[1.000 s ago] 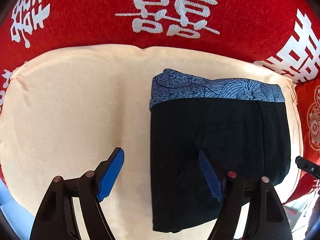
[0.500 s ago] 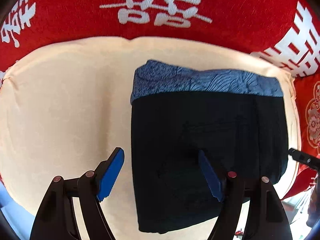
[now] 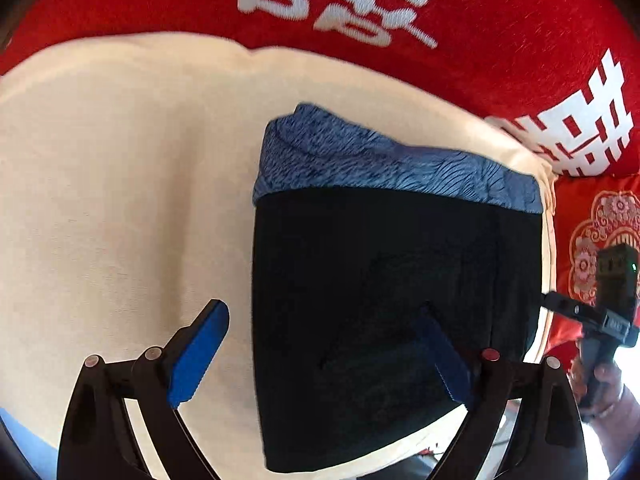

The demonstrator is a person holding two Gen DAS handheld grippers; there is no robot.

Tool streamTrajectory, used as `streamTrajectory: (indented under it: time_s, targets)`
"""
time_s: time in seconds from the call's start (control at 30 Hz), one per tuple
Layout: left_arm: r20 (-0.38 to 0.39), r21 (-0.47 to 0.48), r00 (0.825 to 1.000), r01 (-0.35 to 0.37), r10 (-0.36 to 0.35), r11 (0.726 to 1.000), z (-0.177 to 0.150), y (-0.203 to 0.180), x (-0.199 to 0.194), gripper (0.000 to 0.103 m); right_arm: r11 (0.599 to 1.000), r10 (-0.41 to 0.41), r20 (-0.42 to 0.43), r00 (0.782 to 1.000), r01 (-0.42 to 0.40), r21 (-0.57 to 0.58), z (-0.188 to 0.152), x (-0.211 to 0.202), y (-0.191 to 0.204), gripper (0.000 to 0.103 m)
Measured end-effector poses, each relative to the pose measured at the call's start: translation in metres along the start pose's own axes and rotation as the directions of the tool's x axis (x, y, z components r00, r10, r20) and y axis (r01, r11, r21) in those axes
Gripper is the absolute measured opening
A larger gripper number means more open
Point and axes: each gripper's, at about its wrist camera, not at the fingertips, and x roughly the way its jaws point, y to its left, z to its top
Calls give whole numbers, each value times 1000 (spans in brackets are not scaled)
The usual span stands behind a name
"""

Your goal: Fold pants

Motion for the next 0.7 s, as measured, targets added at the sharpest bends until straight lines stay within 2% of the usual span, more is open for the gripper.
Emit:
streamTrajectory:
  time_s: [0.07,0.23,0.27,0.3,0.43,0.57,0.63,0.7]
  targets:
    - [-7,14,1000,-5,5,1000,-1,5,2,95,1000,27,-6,1000,-27,6,3,1,-6,88]
    - [-14,11,998,61,-61,998,1,14,9,95,992,120,-36,992,-120,27,10,12,-19,89]
    - [-14,7,997,82,-82,997,3,14,12,96,990,136,-41,990,-135,27,13,15,-19,89]
    - [-18,2,995,96,-96,995,4,13,15,102,988,154,-47,987,-153,26,15,17,-19,89]
    - [-31,16,990,135,-134,991,8,3,31,102,974,227,-74,971,-227,5,24,28,-12,89]
    - [-43,2,983,178,-178,984,10,-1,46,103,969,233,-115,966,-241,-55,33,48,0,93]
    - [-38,3,982,186,-185,983,10,-2,47,103,960,258,-125,958,-269,-79,37,52,8,103]
    - [-38,5,981,192,-192,981,10,-2,48,103,960,246,-136,960,-261,-102,39,54,11,103]
